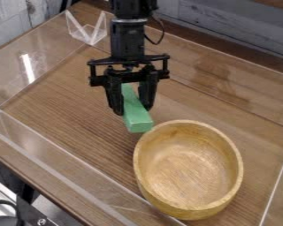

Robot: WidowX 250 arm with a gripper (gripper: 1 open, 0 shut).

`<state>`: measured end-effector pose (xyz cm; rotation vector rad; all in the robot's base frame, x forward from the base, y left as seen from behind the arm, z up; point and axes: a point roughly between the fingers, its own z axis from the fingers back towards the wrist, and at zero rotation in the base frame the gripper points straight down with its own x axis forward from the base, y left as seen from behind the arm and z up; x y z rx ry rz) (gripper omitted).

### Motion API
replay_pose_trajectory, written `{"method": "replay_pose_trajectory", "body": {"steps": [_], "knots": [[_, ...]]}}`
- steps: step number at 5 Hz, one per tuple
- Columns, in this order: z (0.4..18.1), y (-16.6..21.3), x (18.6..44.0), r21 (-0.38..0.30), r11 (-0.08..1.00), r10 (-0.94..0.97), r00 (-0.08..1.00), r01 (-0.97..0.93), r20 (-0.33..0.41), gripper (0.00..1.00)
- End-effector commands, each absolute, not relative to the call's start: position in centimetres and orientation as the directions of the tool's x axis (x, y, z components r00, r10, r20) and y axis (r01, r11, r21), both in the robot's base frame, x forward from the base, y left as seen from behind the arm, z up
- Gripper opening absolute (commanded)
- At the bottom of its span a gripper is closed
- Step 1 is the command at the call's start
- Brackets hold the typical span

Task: Put the green block in the brown bowl

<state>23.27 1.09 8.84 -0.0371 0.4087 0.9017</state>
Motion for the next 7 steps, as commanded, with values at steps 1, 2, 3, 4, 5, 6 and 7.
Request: {"method": "replay_pose_trajectory", "body": {"steps": [1,2,3,4,5,6,7], "knots": [[10.9,0.7,23.2,0.081,0.674,0.713,0.617,-0.734,-0.332,0.0],[11.8,0.4,22.5,0.058,0.724,0.66,0.666,-0.687,-0.348,0.0],[12.9,0.3,21.9,0.027,0.776,0.595,0.719,-0.63,-0.36,0.0],[15.2,1.4,22.6,-0.024,0.785,0.572,0.739,-0.619,-0.356,0.0],[19.1,3.4,23.9,-0.081,0.789,0.554,0.762,-0.609,-0.334,0.0],[19.9,6.5,25.6,-0.114,0.8,0.54,0.789,-0.59,-0.293,0.0],[19.2,8.5,26.9,-0.131,0.814,0.524,0.813,-0.566,-0.253,0.0]]}}
